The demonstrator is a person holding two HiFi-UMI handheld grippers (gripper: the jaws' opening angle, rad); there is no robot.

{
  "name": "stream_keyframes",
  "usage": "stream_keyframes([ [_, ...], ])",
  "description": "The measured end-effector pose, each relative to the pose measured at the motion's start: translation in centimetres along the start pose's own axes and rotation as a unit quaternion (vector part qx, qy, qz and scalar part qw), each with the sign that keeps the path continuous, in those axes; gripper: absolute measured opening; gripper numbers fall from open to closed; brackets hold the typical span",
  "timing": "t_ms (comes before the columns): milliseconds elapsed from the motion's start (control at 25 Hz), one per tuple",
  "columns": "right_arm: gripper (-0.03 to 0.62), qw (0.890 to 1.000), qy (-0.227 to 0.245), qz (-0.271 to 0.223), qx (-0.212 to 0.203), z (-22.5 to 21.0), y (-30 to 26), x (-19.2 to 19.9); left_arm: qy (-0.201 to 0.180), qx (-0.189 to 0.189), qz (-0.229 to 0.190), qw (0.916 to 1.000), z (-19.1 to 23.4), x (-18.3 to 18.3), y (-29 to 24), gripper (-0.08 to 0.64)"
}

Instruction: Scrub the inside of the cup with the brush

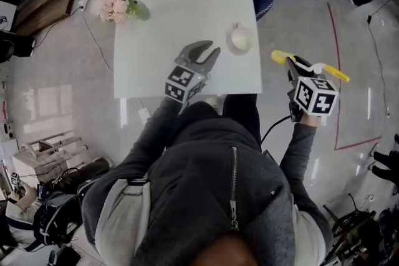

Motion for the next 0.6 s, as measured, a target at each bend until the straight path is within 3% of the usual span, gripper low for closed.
stream_keyframes([
  [200,0.106,0.999,-0.033,0.017,0.006,1.3,-0.3,4.6,-0.004,0.02,0.02,0.9996,-2.1,1.2,0.9,0.009],
  [600,0.101,0.997,-0.06,0.038,0.016,3.8,-1.1,8.6,0.005,0.079,0.043,0.9959,-4.1,3.4,0.2,0.009],
])
Point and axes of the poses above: the fingertips, and each gripper's own axes: y backward along the fingers, z to its left, x out of its underside, the point moved 3 cm from there along y, backward along the fingers, and after that the axes turned 4 degrees about -x, right-handed, at the moved point
